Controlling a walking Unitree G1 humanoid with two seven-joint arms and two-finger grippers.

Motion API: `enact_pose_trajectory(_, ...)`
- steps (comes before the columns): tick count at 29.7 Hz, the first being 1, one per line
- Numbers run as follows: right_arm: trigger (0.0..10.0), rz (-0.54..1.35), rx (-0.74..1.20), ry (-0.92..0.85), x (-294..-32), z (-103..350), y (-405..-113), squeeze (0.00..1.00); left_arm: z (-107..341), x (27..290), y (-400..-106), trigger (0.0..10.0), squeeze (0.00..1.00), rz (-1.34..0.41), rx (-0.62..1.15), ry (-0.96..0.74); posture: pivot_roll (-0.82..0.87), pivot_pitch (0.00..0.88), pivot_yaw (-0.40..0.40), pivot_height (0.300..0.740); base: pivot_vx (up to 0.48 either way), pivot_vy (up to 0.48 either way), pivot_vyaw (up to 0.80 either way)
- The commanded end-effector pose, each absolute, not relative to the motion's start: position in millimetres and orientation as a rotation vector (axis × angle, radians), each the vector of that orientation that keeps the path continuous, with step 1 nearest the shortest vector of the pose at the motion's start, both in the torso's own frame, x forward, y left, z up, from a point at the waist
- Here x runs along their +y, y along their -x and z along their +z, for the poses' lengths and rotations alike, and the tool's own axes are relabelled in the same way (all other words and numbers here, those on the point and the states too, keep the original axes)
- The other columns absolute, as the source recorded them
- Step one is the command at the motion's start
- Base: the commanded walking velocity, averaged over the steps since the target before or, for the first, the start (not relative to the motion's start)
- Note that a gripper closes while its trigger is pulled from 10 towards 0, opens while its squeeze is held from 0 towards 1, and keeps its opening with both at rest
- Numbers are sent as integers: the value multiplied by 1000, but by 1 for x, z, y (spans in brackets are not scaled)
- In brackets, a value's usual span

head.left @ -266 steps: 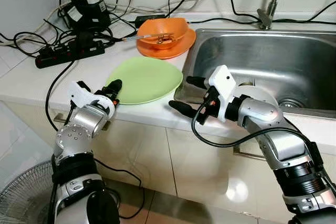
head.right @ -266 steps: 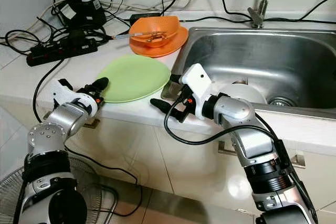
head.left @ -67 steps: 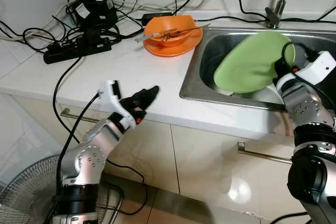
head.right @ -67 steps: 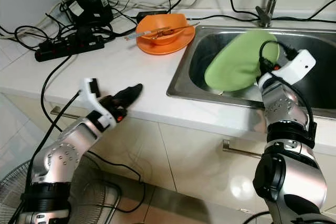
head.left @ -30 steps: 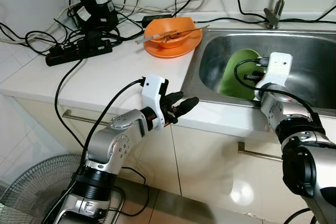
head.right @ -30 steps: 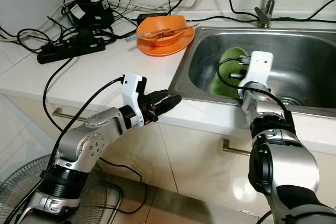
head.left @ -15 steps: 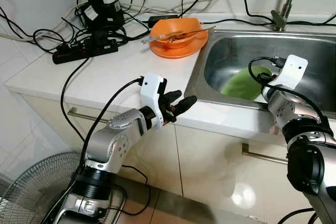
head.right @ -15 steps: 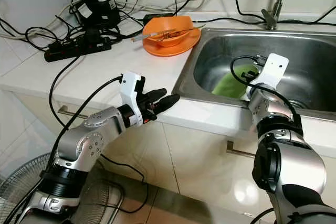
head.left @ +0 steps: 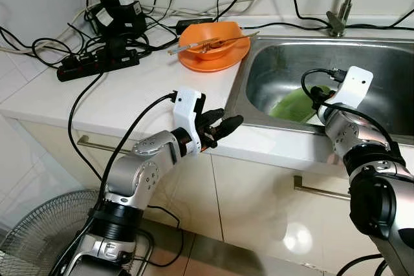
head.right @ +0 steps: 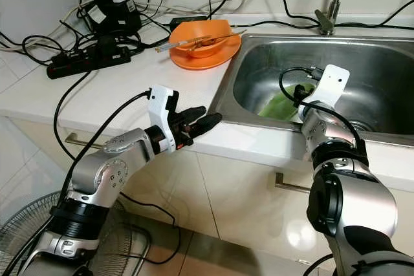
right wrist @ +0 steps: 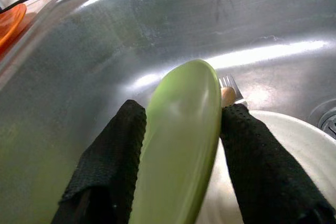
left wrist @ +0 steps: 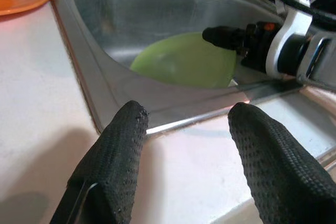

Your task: Kitchen organization

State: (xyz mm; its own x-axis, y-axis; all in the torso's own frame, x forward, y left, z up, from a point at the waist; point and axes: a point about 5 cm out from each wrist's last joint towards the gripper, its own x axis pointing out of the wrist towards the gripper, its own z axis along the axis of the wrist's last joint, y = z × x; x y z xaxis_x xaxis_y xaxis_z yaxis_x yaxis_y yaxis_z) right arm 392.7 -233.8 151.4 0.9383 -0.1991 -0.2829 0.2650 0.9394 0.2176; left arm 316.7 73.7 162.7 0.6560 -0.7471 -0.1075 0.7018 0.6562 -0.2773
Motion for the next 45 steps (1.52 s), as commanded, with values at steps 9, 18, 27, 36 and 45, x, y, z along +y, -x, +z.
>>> enact_pose_trajectory(9,10000,-99,421,34,-218,115,-381,1000,164,80,-322,10000,0,-839,243,138,5,0,161,740,0,0,0)
enact_pose_trajectory(18,10000,-276,315,103,-247,128,-379,1000,163,78,-321,10000,0,-848,243,140,-4,0,160,740,0,0,0)
enact_pose_trajectory(27,10000,-342,262,78,-256,138,-380,1000,161,77,-320,10000,0,-847,248,151,-4,0,158,740,0,0,0)
enact_pose_trajectory(36,10000,-293,108,49,-247,158,-388,1000,168,80,-323,10000,0,-790,153,146,-4,0,157,740,0,0,0)
enact_pose_trajectory(45,10000,-154,-87,99,-222,175,-390,1000,180,93,-320,10000,0,-612,-18,134,-21,0,143,740,0,0,0)
